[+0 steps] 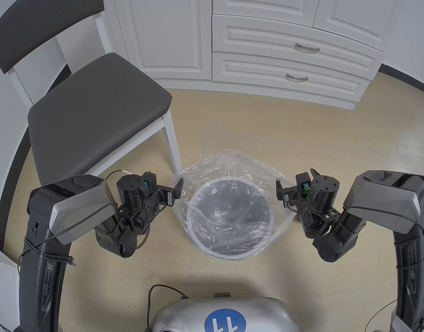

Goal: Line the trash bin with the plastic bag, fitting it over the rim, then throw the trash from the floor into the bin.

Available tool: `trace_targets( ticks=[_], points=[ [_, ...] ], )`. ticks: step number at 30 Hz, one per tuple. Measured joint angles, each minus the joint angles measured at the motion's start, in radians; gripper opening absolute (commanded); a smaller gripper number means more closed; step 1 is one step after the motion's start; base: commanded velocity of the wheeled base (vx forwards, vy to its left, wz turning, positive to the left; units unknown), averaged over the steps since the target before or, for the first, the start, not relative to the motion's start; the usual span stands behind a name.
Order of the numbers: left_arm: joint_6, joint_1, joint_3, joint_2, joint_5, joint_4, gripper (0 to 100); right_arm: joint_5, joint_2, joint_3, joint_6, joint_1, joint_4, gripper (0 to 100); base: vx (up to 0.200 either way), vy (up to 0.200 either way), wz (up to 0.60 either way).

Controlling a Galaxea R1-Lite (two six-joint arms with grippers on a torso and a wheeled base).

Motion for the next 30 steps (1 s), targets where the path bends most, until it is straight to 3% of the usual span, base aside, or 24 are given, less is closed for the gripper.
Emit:
trace_targets(
  ticks=[18,30],
  points=[
    [-0.003,0.006,-0.059,0.053,0.003,0.011,100,0.017,0.109,-0.135,0.113,-0.035,0.125,100,0.000,0.000,0.00],
    [-0.001,0.014,-0.057,0.079,0.012,0.069,100,0.021,0.141,-0.135,0.120,-0.039,0.159,100,0.000,0.000,0.00]
  ],
)
